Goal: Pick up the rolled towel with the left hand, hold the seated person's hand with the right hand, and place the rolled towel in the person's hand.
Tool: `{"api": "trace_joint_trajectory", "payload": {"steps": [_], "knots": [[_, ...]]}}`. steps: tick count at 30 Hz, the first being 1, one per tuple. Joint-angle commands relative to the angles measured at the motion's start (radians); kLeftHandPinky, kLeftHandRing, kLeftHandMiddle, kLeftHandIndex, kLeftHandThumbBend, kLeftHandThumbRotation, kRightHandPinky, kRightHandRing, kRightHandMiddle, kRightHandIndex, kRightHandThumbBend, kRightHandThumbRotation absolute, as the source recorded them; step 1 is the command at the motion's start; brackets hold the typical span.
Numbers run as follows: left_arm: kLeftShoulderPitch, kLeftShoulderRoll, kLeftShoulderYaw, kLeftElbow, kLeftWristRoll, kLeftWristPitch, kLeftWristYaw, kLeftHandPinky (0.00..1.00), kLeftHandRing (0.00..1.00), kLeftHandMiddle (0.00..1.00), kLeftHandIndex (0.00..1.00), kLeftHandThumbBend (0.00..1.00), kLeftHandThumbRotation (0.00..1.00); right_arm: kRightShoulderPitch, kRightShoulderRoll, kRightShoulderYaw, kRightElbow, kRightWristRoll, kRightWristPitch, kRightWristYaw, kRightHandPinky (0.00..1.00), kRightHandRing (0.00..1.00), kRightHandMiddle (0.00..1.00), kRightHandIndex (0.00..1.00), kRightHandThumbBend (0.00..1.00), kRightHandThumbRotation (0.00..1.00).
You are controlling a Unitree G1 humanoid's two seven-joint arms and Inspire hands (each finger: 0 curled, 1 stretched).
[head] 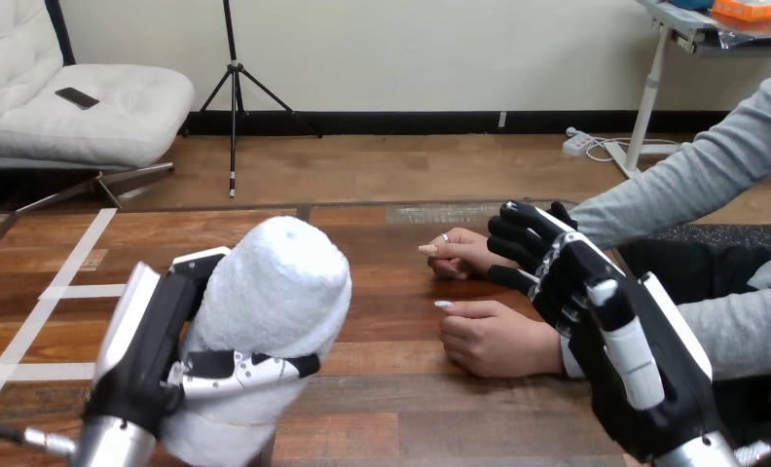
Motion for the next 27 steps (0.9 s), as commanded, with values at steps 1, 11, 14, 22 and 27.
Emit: {"api": "trace_joint_trajectory", "payload": {"steps": [1,11,14,22,27], "knots": [[-0.020,-0.037,0.032,-0.086,-0.061,-0.056,-0.003,0.25,0.30,0.36,0.40,0.65,0.00,-0.096,-0.022,-0.019,0.037,-0.017,-0.047,0.008,0.84,0.89,0.88,0.86,0.86,0.86],[0.023,-0.093,0.026,-0.136,-0.100,-0.036,-0.011,0.24,0.30,0.36,0.39,0.63,0.00,-0.165,-0.051,-0.033,0.124,-0.098,-0.123,-0.008,0.79,0.86,0.87,0.85,0.85,0.88],[0.029,-0.104,0.024,-0.143,-0.100,-0.037,-0.014,0.25,0.30,0.36,0.39,0.62,0.00,-0.190,-0.062,-0.038,0.156,-0.117,-0.142,-0.007,0.74,0.84,0.85,0.84,0.86,0.89],[0.024,-0.117,0.025,-0.137,-0.092,-0.050,-0.024,0.26,0.32,0.36,0.39,0.62,0.00,-0.250,-0.093,-0.043,0.234,-0.145,-0.167,-0.012,0.72,0.83,0.85,0.83,0.84,0.87],[0.020,-0.121,0.029,-0.136,-0.087,-0.048,-0.028,0.26,0.32,0.36,0.38,0.64,0.00,-0.281,-0.117,-0.043,0.270,-0.164,-0.173,-0.011,0.76,0.85,0.86,0.84,0.85,0.86]]}}
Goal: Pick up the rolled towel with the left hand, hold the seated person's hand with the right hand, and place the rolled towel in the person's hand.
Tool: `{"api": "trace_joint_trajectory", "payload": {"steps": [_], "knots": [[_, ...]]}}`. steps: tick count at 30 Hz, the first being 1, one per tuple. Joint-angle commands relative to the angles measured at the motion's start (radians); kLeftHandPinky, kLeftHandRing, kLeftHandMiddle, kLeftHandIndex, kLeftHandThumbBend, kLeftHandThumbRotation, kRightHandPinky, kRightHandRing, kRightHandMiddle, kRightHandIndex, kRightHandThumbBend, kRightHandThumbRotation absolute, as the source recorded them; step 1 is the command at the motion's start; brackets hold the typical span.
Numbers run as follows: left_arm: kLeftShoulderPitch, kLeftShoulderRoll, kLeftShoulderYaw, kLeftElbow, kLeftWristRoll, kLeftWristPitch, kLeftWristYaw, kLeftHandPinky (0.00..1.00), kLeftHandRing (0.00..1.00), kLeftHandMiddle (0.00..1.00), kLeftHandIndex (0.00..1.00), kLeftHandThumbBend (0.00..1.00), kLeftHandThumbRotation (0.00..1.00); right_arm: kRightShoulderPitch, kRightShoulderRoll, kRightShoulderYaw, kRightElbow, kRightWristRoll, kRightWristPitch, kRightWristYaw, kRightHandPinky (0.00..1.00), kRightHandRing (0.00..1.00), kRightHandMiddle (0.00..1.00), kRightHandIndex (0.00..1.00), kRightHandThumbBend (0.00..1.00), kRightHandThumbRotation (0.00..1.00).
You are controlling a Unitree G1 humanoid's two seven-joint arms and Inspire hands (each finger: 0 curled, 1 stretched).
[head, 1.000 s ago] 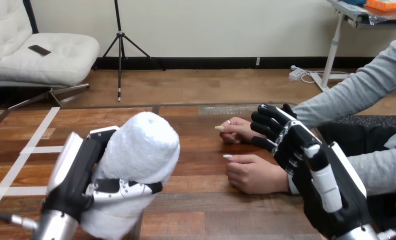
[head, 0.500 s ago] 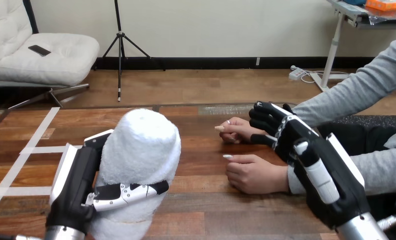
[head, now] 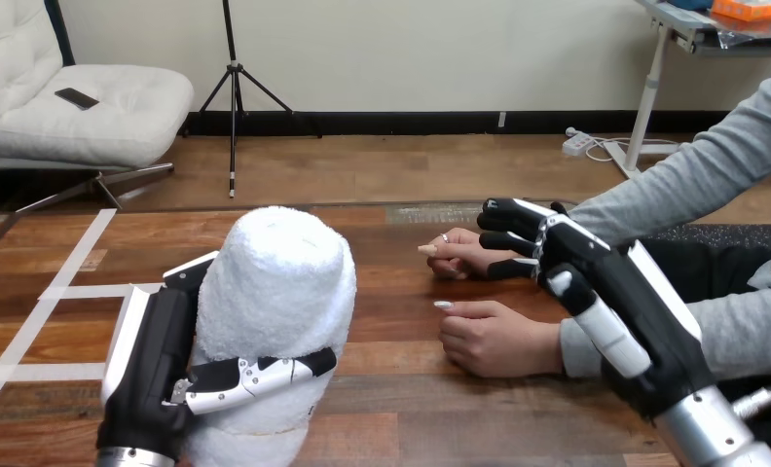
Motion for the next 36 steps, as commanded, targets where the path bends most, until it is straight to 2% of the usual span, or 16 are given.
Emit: {"api": "trace_joint_trajectory", "payload": {"steps": [1,7,19,29,36], "knots": [[-0.051,-0.009,0.027,-0.062,-0.009,-0.027,-0.003,0.26,0.32,0.36,0.38,0.64,0.00,-0.103,-0.036,-0.025,0.049,-0.025,-0.040,-0.011,0.77,0.85,0.86,0.84,0.85,0.86],[-0.053,-0.014,0.029,-0.060,-0.021,-0.027,-0.011,0.26,0.32,0.36,0.38,0.65,0.00,-0.151,-0.070,-0.026,0.122,-0.067,-0.085,-0.014,0.79,0.85,0.86,0.84,0.87,0.85],[-0.059,-0.024,0.035,-0.055,-0.036,-0.030,-0.024,0.27,0.32,0.36,0.38,0.65,0.00,-0.240,-0.128,-0.022,0.278,-0.125,-0.165,-0.021,0.79,0.86,0.86,0.84,0.88,0.75],[-0.064,-0.033,0.039,-0.047,-0.057,-0.041,-0.042,0.27,0.32,0.36,0.38,0.65,0.00,-0.297,-0.173,-0.007,0.370,-0.196,-0.198,-0.043,0.78,0.85,0.86,0.85,0.89,0.69],[-0.066,-0.034,0.045,-0.041,-0.047,-0.048,-0.044,0.26,0.31,0.36,0.38,0.65,0.00,-0.338,-0.203,0.009,0.431,-0.258,-0.223,-0.068,0.79,0.85,0.86,0.86,0.88,0.66]]}}
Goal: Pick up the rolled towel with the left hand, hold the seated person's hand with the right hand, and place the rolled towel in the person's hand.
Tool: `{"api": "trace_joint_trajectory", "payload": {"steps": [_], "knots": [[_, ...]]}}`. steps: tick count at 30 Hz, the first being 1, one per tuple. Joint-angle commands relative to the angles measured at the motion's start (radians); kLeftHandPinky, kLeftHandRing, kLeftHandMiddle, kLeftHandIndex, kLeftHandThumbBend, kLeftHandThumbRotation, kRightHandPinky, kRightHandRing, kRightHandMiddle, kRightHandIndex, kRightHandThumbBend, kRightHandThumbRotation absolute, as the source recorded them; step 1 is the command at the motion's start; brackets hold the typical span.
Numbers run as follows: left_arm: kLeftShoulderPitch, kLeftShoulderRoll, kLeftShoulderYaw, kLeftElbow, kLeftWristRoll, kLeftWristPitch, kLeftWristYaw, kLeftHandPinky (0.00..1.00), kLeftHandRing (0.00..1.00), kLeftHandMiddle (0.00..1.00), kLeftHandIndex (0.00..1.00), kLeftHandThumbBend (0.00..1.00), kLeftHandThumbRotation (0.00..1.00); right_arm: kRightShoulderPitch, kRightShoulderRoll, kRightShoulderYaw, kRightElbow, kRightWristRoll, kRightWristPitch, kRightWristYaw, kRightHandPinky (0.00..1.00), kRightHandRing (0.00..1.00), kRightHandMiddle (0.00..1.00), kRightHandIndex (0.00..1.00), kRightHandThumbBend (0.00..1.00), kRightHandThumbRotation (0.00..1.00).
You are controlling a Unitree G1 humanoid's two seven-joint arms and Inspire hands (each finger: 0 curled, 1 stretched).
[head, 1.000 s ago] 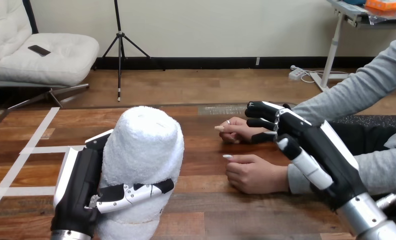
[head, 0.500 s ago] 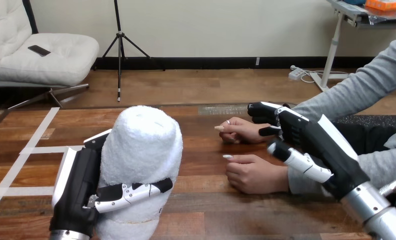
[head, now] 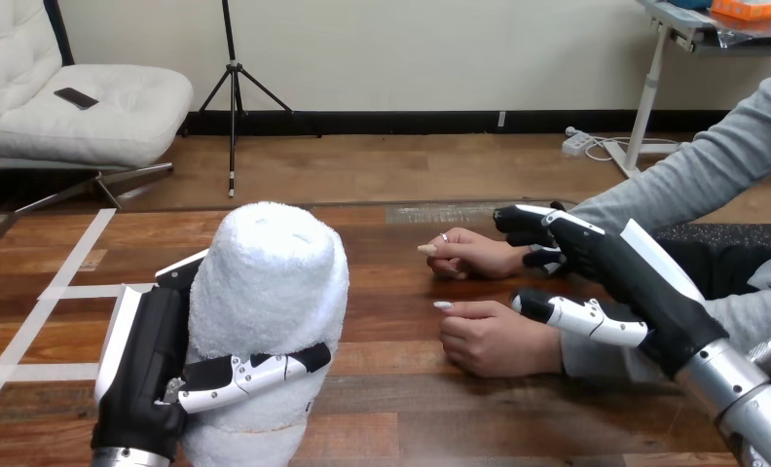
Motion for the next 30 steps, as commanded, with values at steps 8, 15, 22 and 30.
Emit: {"api": "trace_joint_trajectory", "payload": {"steps": [8,15,22,30], "knots": [[-0.072,-0.012,0.020,-0.032,-0.009,-0.050,-0.009,0.27,0.32,0.36,0.38,0.65,0.00,-0.146,-0.062,0.024,0.087,-0.087,-0.015,-0.041,0.79,0.86,0.88,0.86,0.93,0.63],[-0.073,-0.013,0.023,-0.034,-0.009,-0.050,-0.013,0.27,0.32,0.36,0.38,0.66,0.00,-0.184,-0.084,0.037,0.142,-0.128,-0.024,-0.041,0.78,0.87,0.89,0.87,0.94,0.62],[-0.074,-0.013,0.025,-0.034,-0.017,-0.050,-0.020,0.27,0.32,0.36,0.38,0.66,0.00,-0.230,-0.108,0.058,0.217,-0.153,-0.049,-0.036,0.78,0.88,0.89,0.88,0.95,0.59],[-0.076,-0.014,0.029,-0.031,-0.021,-0.055,-0.027,0.26,0.31,0.36,0.37,0.67,0.00,-0.279,-0.141,0.091,0.279,-0.219,-0.058,-0.047,0.79,0.89,0.89,0.88,0.98,0.56]]}}
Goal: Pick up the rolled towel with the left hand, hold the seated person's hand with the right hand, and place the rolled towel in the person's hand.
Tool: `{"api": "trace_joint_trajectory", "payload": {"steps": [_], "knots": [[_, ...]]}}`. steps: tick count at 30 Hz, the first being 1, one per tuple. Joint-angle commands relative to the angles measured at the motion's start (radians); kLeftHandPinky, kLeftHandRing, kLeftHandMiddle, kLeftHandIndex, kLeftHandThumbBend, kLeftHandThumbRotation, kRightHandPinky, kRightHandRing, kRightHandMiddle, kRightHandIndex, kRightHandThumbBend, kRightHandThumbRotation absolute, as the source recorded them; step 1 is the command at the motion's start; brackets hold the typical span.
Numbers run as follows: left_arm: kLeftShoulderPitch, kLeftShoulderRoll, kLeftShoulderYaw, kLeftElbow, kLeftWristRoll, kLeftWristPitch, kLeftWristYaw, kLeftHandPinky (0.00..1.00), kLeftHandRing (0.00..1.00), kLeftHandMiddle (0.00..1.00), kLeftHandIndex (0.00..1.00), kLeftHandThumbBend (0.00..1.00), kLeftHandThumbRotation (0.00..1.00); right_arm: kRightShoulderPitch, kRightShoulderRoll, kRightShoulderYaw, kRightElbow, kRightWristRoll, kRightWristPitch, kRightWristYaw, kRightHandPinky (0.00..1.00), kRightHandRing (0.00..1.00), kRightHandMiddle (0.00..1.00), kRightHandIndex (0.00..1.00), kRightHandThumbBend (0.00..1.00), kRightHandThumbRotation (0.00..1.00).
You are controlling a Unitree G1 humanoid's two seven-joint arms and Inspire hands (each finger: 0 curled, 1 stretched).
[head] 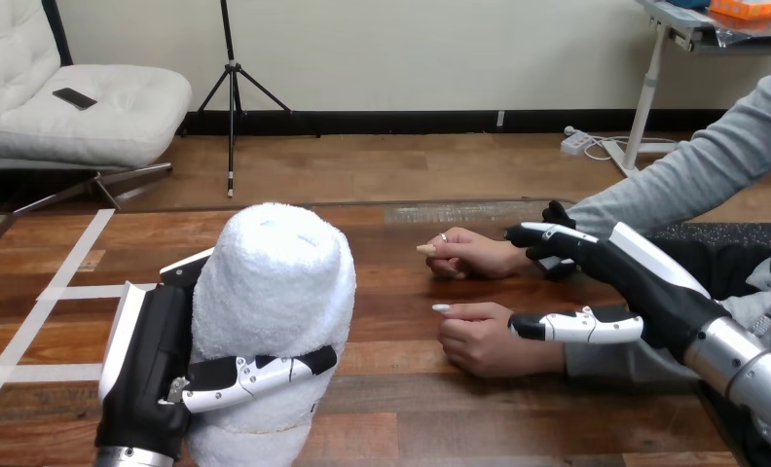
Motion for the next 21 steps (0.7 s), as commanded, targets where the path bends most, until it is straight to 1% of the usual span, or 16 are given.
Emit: {"api": "trace_joint_trajectory", "payload": {"steps": [1,3,7,10,12,14,18,21], "knots": [[-0.073,-0.001,0.025,-0.030,-0.021,-0.039,-0.004,0.26,0.31,0.36,0.37,0.67,0.00,-0.121,-0.046,0.027,0.041,-0.038,-0.031,-0.030,0.79,0.89,0.89,0.88,0.98,0.56],[-0.074,0.000,0.025,-0.029,-0.022,-0.041,-0.006,0.25,0.30,0.35,0.37,0.67,0.00,-0.131,-0.052,0.035,0.055,-0.051,-0.038,-0.036,0.79,0.89,0.89,0.88,0.98,0.54],[-0.076,-0.001,0.025,-0.024,-0.027,-0.045,-0.012,0.25,0.30,0.35,0.37,0.67,0.00,-0.157,-0.067,0.057,0.084,-0.086,-0.035,-0.041,0.78,0.89,0.89,0.89,0.99,0.52],[-0.079,-0.001,0.026,-0.020,-0.028,-0.048,-0.016,0.25,0.30,0.35,0.37,0.67,0.00,-0.170,-0.072,0.066,0.099,-0.100,-0.033,-0.043,0.79,0.89,0.89,0.89,0.99,0.50],[-0.080,-0.001,0.027,-0.017,-0.026,-0.051,-0.016,0.25,0.30,0.35,0.37,0.67,0.00,-0.183,-0.075,0.075,0.119,-0.109,-0.041,-0.051,0.79,0.89,0.88,0.88,0.99,0.47],[-0.080,-0.002,0.028,-0.016,-0.025,-0.052,-0.018,0.25,0.30,0.35,0.37,0.67,0.00,-0.199,-0.080,0.087,0.140,-0.127,-0.038,-0.060,0.79,0.89,0.88,0.88,1.00,0.47],[-0.080,-0.004,0.028,-0.015,-0.027,-0.051,-0.020,0.25,0.30,0.35,0.37,0.67,0.00,-0.219,-0.085,0.101,0.169,-0.144,-0.046,-0.070,0.79,0.88,0.88,0.87,1.00,0.47],[-0.077,-0.006,0.026,-0.024,-0.029,-0.038,-0.021,0.25,0.31,0.35,0.37,0.67,0.00,-0.239,-0.090,0.116,0.197,-0.158,-0.048,-0.074,0.79,0.88,0.87,0.87,1.00,0.47]]}}
